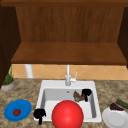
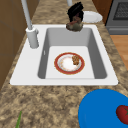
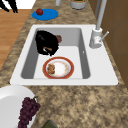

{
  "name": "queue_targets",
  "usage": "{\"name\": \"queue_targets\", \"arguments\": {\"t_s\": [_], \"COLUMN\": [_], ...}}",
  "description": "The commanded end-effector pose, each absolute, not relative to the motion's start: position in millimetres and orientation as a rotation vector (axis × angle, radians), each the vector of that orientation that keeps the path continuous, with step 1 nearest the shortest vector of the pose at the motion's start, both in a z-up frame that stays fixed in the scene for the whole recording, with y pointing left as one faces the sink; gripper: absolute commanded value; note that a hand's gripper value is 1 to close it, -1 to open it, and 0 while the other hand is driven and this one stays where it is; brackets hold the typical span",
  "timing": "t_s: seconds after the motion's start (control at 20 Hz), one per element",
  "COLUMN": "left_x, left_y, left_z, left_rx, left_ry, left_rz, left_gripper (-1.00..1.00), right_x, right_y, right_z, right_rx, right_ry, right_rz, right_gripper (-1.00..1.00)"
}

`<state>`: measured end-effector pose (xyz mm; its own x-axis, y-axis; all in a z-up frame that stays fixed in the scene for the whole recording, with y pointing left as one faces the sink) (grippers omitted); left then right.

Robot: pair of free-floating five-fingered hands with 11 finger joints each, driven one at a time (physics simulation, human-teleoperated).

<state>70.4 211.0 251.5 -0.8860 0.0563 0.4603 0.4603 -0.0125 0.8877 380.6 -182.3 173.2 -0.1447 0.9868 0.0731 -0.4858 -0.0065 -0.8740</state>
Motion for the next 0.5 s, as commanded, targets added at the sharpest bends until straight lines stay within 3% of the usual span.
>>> {"name": "queue_targets", "arguments": {"t_s": [0.0,0.45], "left_x": [70.4,70.4], "left_y": [211.0,211.0], "left_z": [251.5,251.5], "left_rx": [-0.541,-0.541], "left_ry": [-1.977,-1.977], "left_rz": [-1.975,-1.975], "left_gripper": [0.0,0.0], "right_x": [359.7,309.9], "right_y": [-197.9,-241.5], "right_z": [199.7,246.8], "right_rx": [-0.704,-0.679], "right_ry": [-0.964,-0.993], "right_rz": [1.457,1.456], "right_gripper": [1.0,1.0]}}
